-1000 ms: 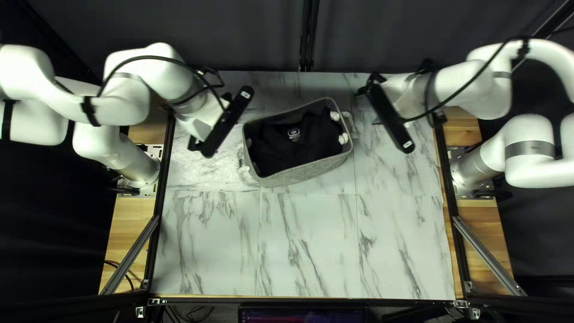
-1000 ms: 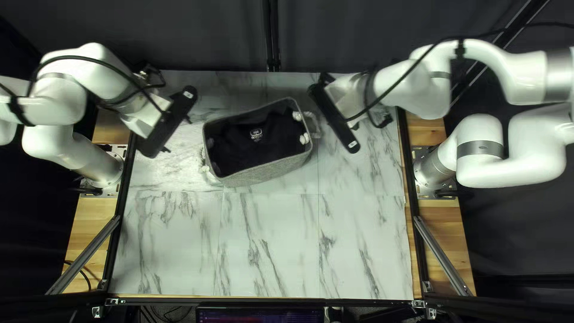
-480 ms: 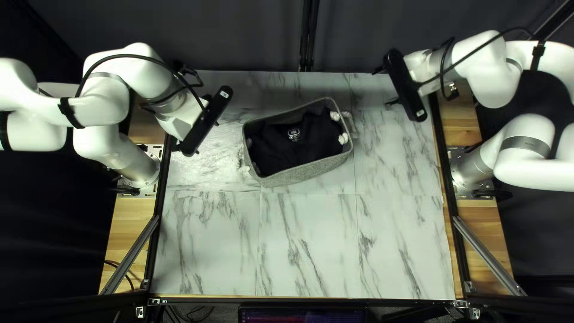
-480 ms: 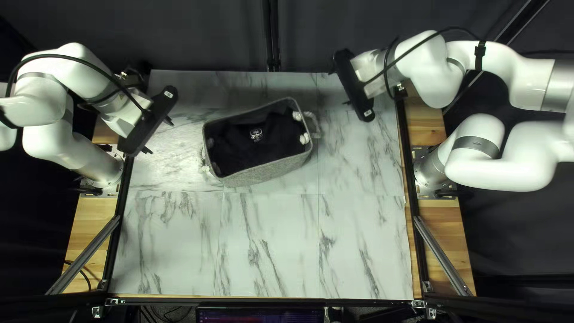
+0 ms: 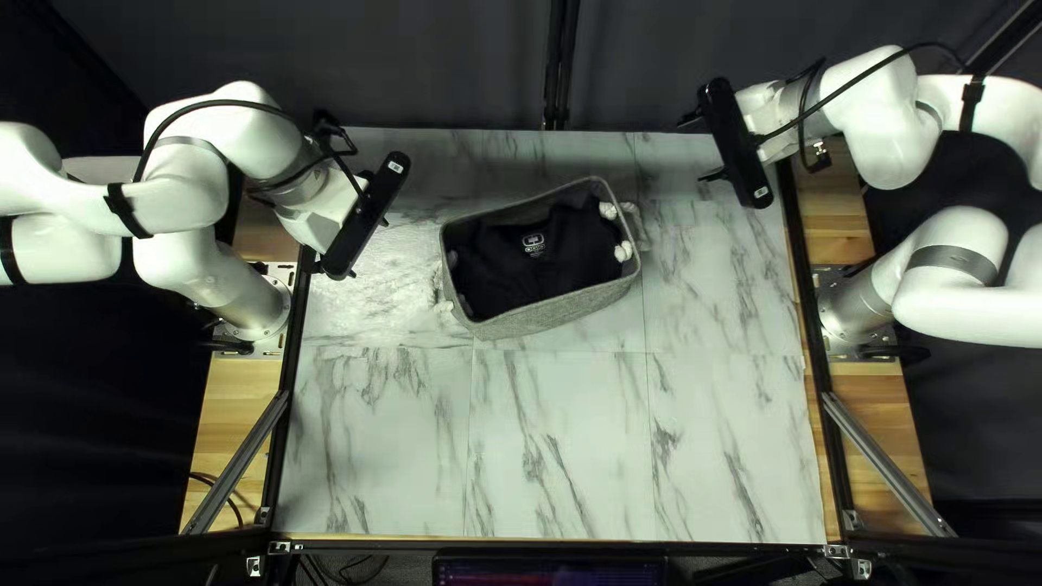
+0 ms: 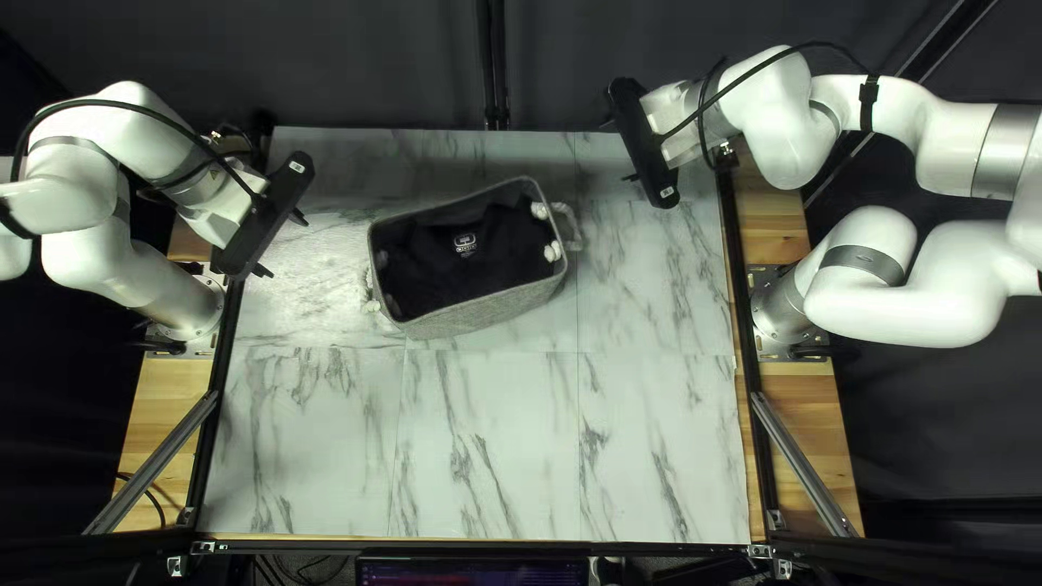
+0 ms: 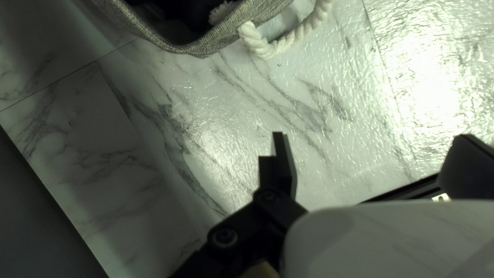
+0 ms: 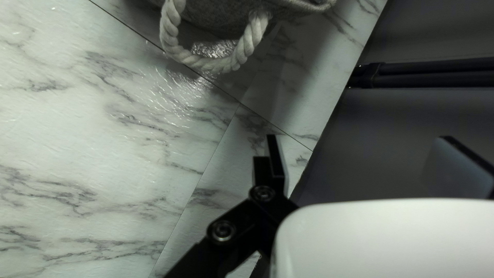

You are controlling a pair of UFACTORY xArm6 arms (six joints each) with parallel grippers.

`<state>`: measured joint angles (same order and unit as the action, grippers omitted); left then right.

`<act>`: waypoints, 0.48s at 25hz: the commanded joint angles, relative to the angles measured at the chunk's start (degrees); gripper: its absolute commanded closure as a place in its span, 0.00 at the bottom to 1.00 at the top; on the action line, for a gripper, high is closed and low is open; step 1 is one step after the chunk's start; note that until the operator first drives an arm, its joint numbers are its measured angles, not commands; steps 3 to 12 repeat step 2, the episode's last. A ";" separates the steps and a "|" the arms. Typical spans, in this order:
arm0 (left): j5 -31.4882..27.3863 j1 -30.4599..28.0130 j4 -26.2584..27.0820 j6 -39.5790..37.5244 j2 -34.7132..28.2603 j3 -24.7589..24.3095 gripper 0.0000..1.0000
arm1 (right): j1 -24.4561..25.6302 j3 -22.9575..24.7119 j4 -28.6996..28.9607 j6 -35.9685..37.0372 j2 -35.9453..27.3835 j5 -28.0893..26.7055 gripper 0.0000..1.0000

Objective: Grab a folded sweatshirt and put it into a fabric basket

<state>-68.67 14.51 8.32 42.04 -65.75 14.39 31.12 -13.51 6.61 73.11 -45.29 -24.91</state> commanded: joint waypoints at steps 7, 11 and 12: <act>0.00 0.00 0.00 0.00 0.00 0.00 0.00 | 0.00 0.00 0.00 0.00 0.00 0.00 0.00; 0.00 0.00 0.00 0.00 0.00 0.00 0.00 | 0.00 0.00 0.00 0.00 0.00 0.00 0.00; 0.00 0.00 0.00 0.00 0.00 0.00 0.00 | 0.00 0.00 0.00 0.00 0.00 0.00 0.00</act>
